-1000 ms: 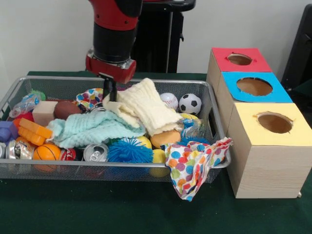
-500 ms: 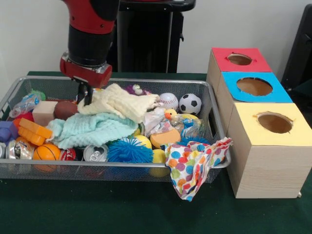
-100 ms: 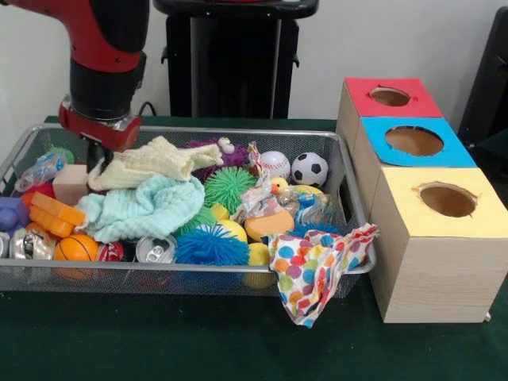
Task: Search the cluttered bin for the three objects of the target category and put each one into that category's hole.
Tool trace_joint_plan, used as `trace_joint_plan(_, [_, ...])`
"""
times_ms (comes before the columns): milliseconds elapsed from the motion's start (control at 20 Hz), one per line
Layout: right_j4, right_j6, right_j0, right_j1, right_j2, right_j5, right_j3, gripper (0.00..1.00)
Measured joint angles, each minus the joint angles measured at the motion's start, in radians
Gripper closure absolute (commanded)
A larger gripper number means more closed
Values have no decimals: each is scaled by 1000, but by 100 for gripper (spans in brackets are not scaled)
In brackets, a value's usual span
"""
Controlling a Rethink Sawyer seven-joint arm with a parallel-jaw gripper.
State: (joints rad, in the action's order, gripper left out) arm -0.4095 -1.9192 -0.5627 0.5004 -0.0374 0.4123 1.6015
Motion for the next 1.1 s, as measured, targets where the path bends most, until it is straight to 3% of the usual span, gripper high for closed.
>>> trace_joint_plan(500, [-1,0,-98,52,115,1,55,0])
trace_joint_plan(650, [16,0,-91,87,140,12,77,0])
trace_joint_plan(1100, [117,0,39,182,148,124,106,0])
